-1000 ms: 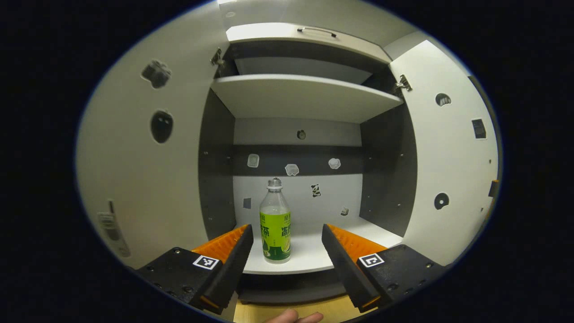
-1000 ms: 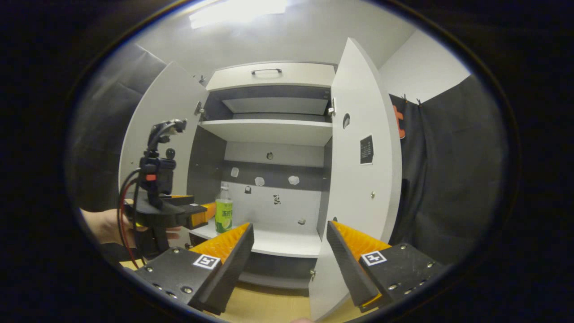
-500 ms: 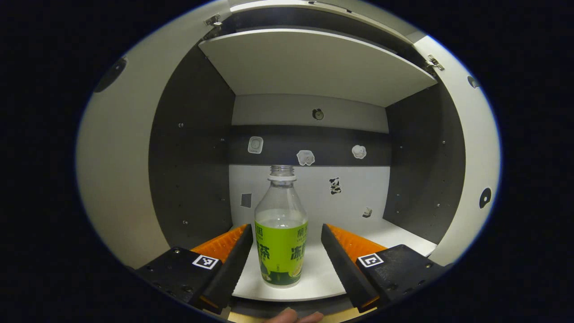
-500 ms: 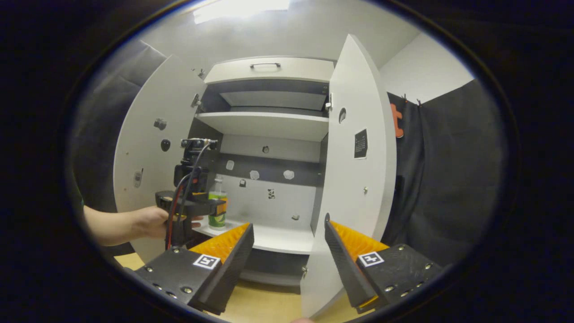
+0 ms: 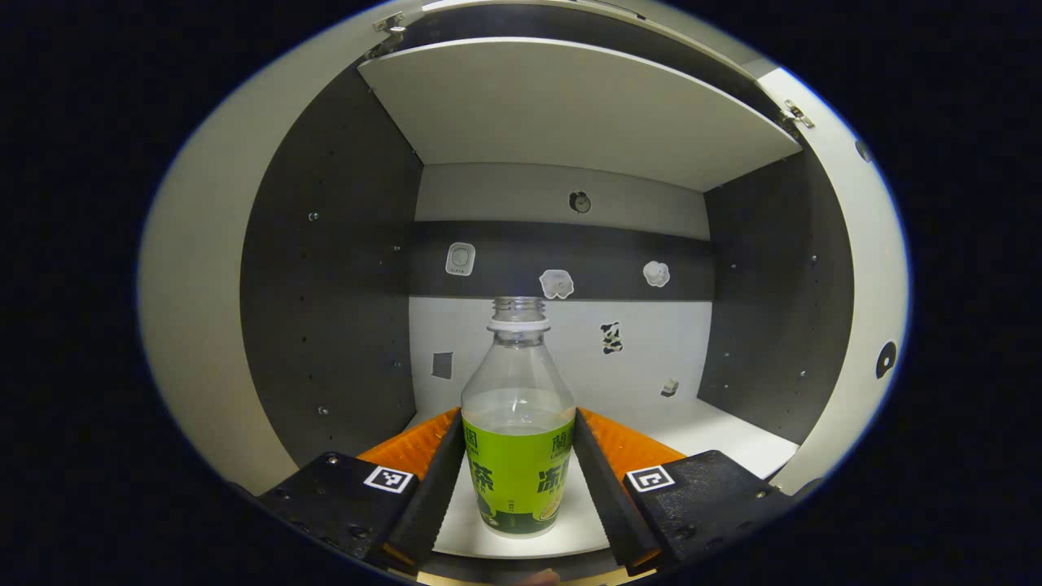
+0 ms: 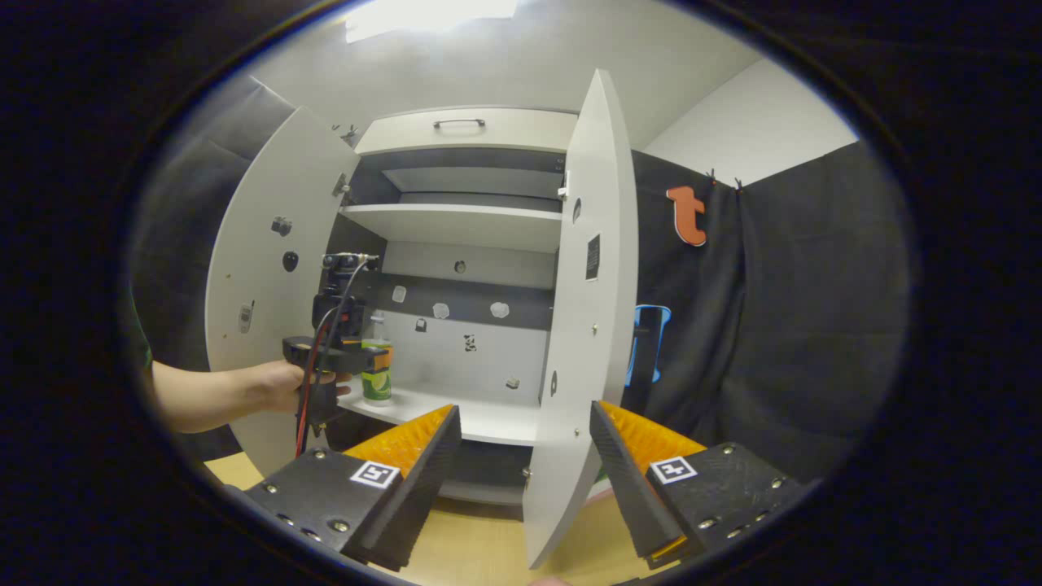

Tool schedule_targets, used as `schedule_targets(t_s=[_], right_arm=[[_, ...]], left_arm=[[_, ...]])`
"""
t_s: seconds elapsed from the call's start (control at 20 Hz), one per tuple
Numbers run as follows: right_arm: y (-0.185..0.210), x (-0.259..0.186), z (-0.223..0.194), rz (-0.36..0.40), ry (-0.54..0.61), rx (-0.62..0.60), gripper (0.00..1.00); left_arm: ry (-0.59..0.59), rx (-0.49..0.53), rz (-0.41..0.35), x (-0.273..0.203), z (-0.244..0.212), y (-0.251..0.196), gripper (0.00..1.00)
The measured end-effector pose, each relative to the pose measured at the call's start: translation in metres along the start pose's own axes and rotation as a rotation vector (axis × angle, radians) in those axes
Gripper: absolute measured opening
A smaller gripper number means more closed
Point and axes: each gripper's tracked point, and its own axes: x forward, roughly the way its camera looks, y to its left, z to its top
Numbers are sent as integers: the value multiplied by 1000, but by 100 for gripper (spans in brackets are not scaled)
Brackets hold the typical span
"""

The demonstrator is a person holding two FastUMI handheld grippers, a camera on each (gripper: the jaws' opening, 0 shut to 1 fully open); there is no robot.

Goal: Grasp the bottle in the cabinet with the left hand and place it on the coaster, then close the right door with the right hand and the left door with the left hand.

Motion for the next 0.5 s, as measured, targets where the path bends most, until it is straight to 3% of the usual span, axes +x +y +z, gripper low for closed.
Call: schedule_targets(t_s=[0.15,0.5], right_arm=[[0,-17,2,13,-1,3,96],[7,-55,10,56,-22,52,96]], left_arm=[[32,54,29,-19,2,6,80],[-3,35,5,-108,24,-7,79]])
